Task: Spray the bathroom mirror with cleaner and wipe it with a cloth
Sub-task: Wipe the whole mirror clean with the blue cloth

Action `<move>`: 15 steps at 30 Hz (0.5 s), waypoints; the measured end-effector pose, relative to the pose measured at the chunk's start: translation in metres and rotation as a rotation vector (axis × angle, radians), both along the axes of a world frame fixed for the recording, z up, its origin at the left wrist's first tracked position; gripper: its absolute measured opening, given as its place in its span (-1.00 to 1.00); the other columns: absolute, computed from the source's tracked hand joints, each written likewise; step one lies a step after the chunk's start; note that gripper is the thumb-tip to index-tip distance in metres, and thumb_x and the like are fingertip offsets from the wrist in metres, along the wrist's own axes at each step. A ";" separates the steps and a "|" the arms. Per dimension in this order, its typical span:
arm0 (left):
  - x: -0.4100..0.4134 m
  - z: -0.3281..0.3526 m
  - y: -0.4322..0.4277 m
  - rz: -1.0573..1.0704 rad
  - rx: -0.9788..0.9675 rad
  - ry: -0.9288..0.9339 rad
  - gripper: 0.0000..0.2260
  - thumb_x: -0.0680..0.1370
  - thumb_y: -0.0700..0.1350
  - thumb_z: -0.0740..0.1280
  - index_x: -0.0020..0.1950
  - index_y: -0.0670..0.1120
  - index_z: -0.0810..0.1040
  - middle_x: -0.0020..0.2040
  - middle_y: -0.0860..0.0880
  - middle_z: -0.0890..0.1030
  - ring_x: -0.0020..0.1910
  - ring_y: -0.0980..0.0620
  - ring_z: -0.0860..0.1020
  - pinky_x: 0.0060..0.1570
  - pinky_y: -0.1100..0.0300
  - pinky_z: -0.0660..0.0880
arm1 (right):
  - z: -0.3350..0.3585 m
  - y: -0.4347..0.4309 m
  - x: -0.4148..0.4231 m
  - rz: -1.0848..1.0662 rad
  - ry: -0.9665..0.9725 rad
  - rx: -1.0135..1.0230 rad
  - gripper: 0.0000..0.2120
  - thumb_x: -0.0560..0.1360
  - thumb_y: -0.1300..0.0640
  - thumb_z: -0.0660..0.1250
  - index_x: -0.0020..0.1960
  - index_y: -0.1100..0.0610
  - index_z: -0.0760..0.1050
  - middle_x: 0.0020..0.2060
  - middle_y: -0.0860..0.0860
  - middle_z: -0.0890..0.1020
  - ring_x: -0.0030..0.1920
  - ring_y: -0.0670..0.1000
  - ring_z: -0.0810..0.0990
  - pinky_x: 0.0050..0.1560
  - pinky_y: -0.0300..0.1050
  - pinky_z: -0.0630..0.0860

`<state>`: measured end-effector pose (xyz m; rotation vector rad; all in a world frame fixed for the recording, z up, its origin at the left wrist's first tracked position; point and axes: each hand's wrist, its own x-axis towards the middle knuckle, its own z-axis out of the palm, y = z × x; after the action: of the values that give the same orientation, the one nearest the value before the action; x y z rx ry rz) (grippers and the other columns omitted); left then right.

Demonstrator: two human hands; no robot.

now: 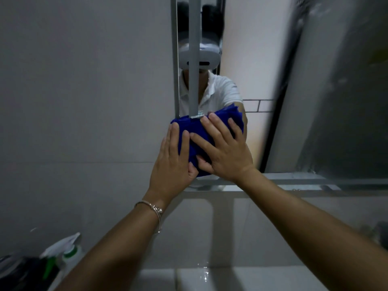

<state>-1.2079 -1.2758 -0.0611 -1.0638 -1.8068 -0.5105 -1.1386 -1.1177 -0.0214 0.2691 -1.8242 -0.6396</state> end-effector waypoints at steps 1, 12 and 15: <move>0.001 -0.005 0.000 0.003 -0.003 -0.001 -0.22 0.44 -0.11 0.12 0.52 -0.18 -0.29 0.46 -0.31 0.00 0.43 -0.27 0.10 0.33 -0.13 0.29 | -0.006 0.000 0.000 -0.002 -0.004 0.003 -0.50 0.54 -0.14 0.14 0.42 0.02 0.27 0.41 0.14 0.26 0.42 0.16 0.24 0.46 0.12 -0.03; 0.010 -0.044 0.003 0.152 -0.035 -0.012 -0.28 0.48 -0.07 0.07 0.51 -0.25 -0.25 0.45 -0.35 0.04 0.45 -0.28 0.09 0.41 -0.15 0.10 | -0.042 0.001 0.005 -0.016 -0.048 0.003 -0.51 0.54 -0.12 0.14 0.43 0.01 0.25 0.41 0.13 0.26 0.42 0.15 0.24 0.46 0.11 -0.03; 0.017 -0.058 0.005 0.198 -0.057 -0.041 -0.31 0.51 -0.05 0.03 0.51 -0.27 -0.24 0.47 -0.35 0.02 0.46 -0.29 0.07 0.39 -0.19 0.08 | -0.053 0.004 0.008 -0.032 -0.076 0.031 -0.50 0.54 -0.13 0.13 0.43 0.01 0.24 0.41 0.13 0.26 0.43 0.14 0.24 0.46 0.11 -0.03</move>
<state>-1.1913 -1.2705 -0.1192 -0.9059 -1.9486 -0.3650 -1.1305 -1.1140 -0.0741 0.2885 -1.8961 -0.6886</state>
